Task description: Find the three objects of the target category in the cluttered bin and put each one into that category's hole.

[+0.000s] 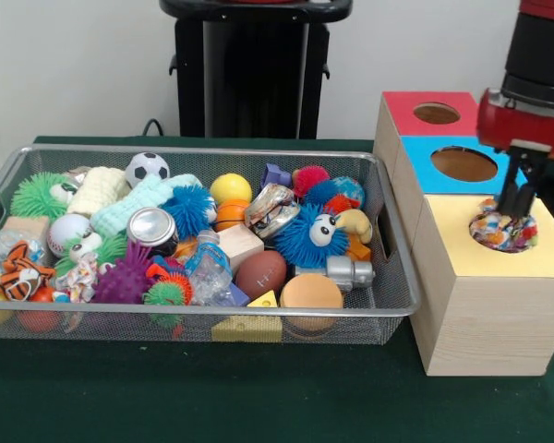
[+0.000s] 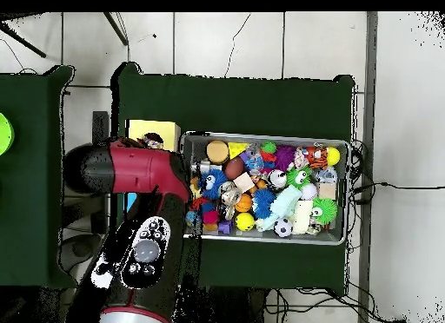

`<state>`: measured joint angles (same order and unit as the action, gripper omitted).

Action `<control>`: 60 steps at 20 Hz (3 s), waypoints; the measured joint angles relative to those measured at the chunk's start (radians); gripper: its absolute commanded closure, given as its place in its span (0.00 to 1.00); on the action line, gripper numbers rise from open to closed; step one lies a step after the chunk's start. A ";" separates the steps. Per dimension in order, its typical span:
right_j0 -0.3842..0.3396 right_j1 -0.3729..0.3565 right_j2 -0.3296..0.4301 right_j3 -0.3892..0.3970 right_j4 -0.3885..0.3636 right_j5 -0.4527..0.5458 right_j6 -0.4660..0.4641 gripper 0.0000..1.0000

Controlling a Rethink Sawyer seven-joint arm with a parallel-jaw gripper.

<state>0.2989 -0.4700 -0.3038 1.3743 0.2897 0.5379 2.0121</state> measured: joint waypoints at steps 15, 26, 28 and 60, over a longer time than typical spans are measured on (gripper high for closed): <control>-0.005 0.002 0.006 -0.024 0.016 0.011 0.000 1.00; -0.083 0.019 0.007 -0.024 0.015 -0.010 0.000 1.00; -0.085 0.021 0.007 -0.024 0.014 -0.017 0.000 1.00; -0.042 0.029 0.000 -0.115 0.008 0.089 0.000 1.00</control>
<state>0.2570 -0.4406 -0.3040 1.2593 0.2977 0.6266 2.0121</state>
